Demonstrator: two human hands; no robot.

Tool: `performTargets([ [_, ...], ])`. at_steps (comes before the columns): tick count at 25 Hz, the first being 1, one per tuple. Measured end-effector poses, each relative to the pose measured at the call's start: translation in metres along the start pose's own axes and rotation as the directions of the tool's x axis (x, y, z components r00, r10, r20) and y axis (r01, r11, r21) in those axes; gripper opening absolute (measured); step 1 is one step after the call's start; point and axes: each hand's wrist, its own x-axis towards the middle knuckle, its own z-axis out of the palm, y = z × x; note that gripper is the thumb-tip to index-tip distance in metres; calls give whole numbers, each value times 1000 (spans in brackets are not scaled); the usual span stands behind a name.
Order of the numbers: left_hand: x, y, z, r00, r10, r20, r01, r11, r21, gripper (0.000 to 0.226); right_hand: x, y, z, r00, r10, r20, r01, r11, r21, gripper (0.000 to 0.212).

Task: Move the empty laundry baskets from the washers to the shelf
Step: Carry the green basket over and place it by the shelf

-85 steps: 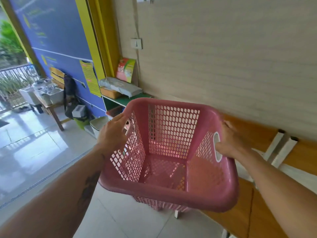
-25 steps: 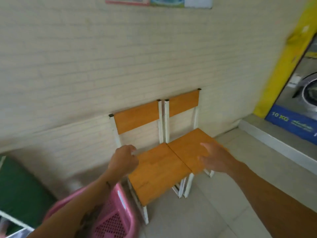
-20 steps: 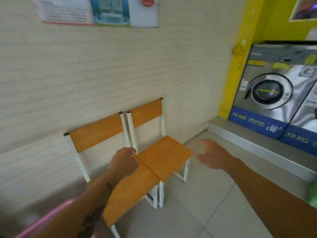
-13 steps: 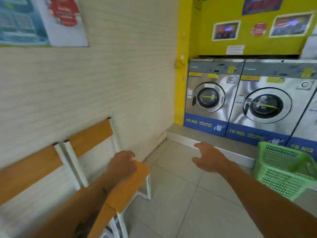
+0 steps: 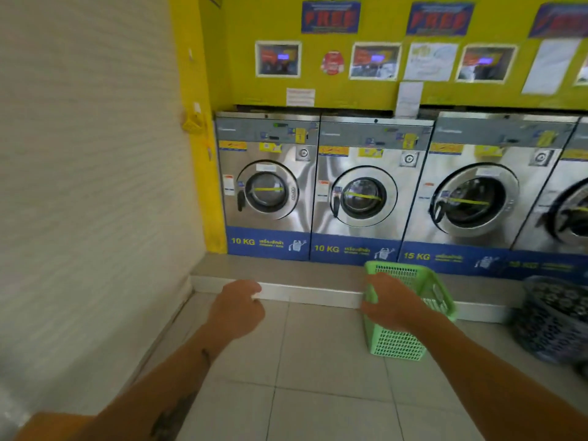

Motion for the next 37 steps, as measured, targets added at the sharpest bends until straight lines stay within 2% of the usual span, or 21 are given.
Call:
performTargets([
  [4,99,41,42,995,77,70,-79,996,31,38,55,53,-15,990,135,-51,-133,991,33,61],
  [9,187,115,120,967,175,185,-193,978,82,37,112,152,-37,966,252,-60,-248,967,65,62],
  [11,215,151,153,957,223,186,-247,962,115,38,143,203,-52,956,282,-79,-277,958,72,69],
  [13,247,190,191,949,253,189,-281,950,139,40,174,256,-69,949,299,-99,-290,952,99,66],
  [16,290,242,245,945,252,210,-286,946,150,40,212,325,-96,943,320,-86,-312,945,98,59],
  [21,350,308,322,938,206,277,-251,958,138,45,282,419,-128,935,349,-55,-344,935,89,70],
  [23,376,323,351,942,169,291,-211,970,119,52,312,448,-126,934,355,-36,-351,932,87,72],
  [29,473,326,465,946,139,294,-172,981,91,55,419,535,-89,918,388,83,-391,920,20,73],
  [34,564,320,554,916,70,395,-151,973,177,61,511,608,-57,868,466,173,-467,883,-41,66],
  [37,600,306,595,907,49,417,-165,955,247,63,549,639,-25,820,515,251,-518,853,-59,72],
])
